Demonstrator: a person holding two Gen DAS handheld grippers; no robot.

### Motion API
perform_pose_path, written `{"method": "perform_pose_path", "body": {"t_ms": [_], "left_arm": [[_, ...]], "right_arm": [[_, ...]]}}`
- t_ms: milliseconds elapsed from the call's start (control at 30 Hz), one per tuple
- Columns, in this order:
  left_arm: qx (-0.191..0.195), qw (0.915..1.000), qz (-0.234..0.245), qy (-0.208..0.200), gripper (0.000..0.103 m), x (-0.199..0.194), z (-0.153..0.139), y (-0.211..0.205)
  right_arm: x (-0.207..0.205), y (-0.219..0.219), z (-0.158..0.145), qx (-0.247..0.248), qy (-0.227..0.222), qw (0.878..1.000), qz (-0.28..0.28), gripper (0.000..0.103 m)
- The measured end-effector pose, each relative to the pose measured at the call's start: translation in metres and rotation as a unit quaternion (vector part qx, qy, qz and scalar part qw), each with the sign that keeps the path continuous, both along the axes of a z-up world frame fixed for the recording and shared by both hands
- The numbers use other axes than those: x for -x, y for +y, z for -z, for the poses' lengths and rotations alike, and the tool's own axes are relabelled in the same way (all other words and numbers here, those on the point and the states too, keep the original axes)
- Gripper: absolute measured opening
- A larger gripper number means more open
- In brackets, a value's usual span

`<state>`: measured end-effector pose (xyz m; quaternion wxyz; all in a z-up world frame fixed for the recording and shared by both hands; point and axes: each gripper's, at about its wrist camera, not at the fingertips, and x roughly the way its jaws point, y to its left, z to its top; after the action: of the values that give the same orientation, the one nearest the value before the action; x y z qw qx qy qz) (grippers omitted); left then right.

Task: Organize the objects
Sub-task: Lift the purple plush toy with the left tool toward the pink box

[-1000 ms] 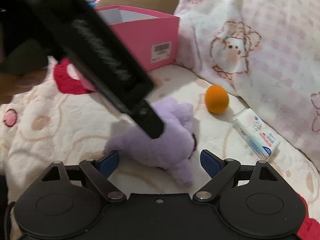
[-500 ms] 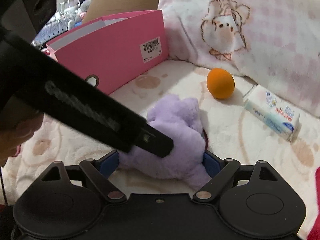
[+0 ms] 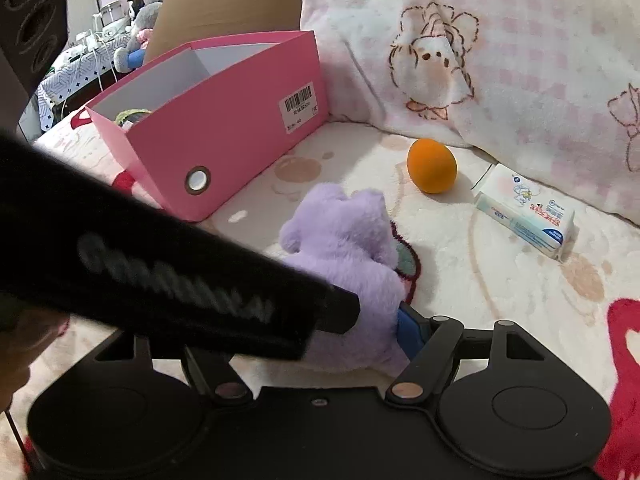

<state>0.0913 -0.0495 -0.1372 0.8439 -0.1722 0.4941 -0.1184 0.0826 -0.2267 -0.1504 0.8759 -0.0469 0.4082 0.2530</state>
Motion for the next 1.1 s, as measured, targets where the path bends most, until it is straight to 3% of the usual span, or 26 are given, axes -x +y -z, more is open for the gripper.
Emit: {"method": "perform_pose_path", "body": {"t_ms": [233,567,900,1100], "left_arm": [[-0.031,0.999,0.002,0.032,0.041,0.015,-0.019,-0.005],[0.003,0.9987,-0.015,0.049,0.042,0.039,-0.048,0.019],[0.042,0.9984,-0.022,0.03,0.042,0.058,-0.067,0.039],[0.045,0.9986,-0.021,0.017,0.042,0.066,-0.072,0.054]], "right_arm": [[0.01,0.004,-0.02,-0.011,0.037,0.999,-0.01,0.08],[0.031,0.005,-0.05,-0.048,0.063,0.997,-0.024,0.08],[0.044,0.011,-0.071,-0.067,0.066,0.995,-0.023,0.08],[0.047,0.02,-0.078,-0.061,0.056,0.996,-0.016,0.07]]}}
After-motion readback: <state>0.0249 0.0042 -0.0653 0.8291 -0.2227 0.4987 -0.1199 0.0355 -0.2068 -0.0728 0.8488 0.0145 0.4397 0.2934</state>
